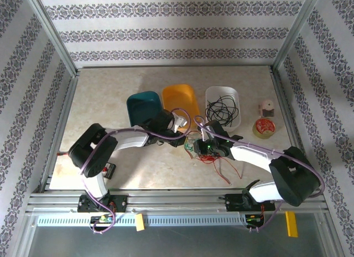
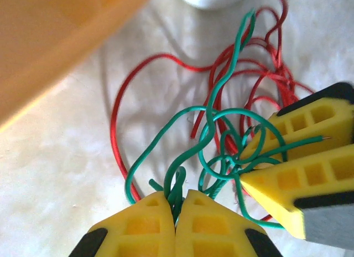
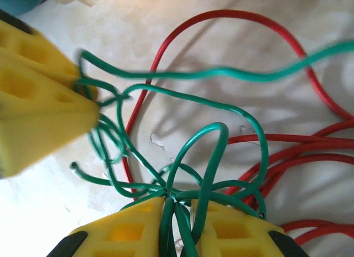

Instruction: Untangle the cables

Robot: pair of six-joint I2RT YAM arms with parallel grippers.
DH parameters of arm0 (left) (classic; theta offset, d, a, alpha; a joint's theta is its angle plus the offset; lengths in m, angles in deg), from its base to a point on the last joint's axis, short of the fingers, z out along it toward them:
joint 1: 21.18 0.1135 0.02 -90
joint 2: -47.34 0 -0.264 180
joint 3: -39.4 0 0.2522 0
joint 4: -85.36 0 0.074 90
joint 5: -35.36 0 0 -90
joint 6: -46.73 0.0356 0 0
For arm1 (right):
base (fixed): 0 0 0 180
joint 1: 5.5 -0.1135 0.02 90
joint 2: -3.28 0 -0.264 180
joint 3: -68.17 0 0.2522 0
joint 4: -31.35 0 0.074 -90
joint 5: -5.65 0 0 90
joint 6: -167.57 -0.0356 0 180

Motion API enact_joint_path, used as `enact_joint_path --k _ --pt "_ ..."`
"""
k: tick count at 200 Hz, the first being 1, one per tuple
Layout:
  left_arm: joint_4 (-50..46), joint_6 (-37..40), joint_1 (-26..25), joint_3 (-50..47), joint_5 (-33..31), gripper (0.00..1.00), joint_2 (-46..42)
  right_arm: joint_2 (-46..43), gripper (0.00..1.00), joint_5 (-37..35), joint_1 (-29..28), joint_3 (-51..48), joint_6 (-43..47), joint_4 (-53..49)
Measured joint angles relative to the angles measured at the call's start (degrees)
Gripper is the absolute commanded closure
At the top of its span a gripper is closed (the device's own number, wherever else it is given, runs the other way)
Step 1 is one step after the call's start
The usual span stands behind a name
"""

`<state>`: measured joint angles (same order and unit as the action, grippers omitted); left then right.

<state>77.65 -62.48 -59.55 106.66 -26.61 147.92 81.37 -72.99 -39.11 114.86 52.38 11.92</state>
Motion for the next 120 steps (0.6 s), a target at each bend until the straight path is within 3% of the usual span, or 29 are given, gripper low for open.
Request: enact_joint_path --k 69,120 --pt "5.29 -8.26 4.55 -5.79 -0.26 1.0 -11.72 -0.81 0.86 -5.55 0.02 -0.07 -3.23 0.61" --pt "4.52 -9.29 9.31 -7.52 0.52 1.0 -20.09 -0.68 0.87 -6.88 0.26 -0.13 -4.63 0.2"
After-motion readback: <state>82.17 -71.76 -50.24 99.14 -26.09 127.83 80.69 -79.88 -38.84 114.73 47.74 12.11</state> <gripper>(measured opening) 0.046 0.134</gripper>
